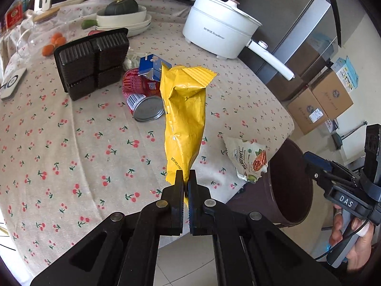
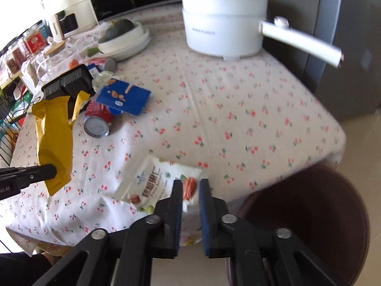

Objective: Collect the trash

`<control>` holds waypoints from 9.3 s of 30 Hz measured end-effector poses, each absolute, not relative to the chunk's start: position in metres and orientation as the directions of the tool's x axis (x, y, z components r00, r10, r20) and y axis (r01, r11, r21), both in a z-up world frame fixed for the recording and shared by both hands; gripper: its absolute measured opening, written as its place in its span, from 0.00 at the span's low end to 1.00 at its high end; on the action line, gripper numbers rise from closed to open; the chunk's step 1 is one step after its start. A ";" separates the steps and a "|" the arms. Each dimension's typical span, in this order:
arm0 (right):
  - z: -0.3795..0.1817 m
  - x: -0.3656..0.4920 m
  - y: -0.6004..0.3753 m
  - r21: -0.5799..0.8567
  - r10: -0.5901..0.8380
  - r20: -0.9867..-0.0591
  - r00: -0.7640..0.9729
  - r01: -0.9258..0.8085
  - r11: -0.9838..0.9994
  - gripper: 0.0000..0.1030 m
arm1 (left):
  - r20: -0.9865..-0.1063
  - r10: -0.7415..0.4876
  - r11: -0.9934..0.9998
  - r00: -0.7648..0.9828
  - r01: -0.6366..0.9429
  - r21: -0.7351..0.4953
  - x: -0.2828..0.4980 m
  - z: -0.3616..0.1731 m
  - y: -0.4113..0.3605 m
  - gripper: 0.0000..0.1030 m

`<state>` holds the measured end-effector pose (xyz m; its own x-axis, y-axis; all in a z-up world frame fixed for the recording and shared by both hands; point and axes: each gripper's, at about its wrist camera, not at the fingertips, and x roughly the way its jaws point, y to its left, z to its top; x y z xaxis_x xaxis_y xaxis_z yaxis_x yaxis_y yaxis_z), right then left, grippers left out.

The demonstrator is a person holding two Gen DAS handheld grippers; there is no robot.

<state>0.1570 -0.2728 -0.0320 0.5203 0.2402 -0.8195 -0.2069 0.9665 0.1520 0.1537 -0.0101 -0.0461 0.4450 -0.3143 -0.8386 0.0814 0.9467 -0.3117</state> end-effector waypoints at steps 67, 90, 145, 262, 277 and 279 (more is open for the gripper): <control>-0.066 0.100 -0.443 0.130 0.055 -0.893 0.448 0.140 0.982 0.13 | -0.823 -0.503 0.807 0.265 0.485 -0.337 0.131 -0.078 -0.240 0.02; -0.076 0.091 -0.470 0.136 0.050 -0.904 0.424 0.175 0.975 0.39 | -0.872 -0.373 0.883 0.317 0.409 -0.228 0.149 -0.099 -0.236 0.77; -0.069 0.208 -0.255 0.095 0.118 -0.918 0.379 -0.081 0.992 0.84 | -0.794 0.106 0.978 0.599 0.084 0.193 0.262 -0.054 0.100 0.79; -0.061 0.222 -0.120 0.200 0.347 -0.825 0.446 -0.345 0.917 0.02 | -0.779 -0.141 0.951 0.611 -0.134 -0.277 0.148 -0.021 0.124 0.34; -0.064 0.236 -0.158 0.322 0.386 -0.810 0.441 -0.215 0.922 0.77 | -0.786 -0.101 0.945 0.610 -0.190 -0.268 0.152 -0.026 0.136 0.34; -0.068 0.246 -0.141 0.315 0.384 -0.808 0.447 -0.222 0.923 0.77 | -0.784 -0.092 0.939 0.613 -0.207 -0.273 0.153 -0.025 0.146 0.34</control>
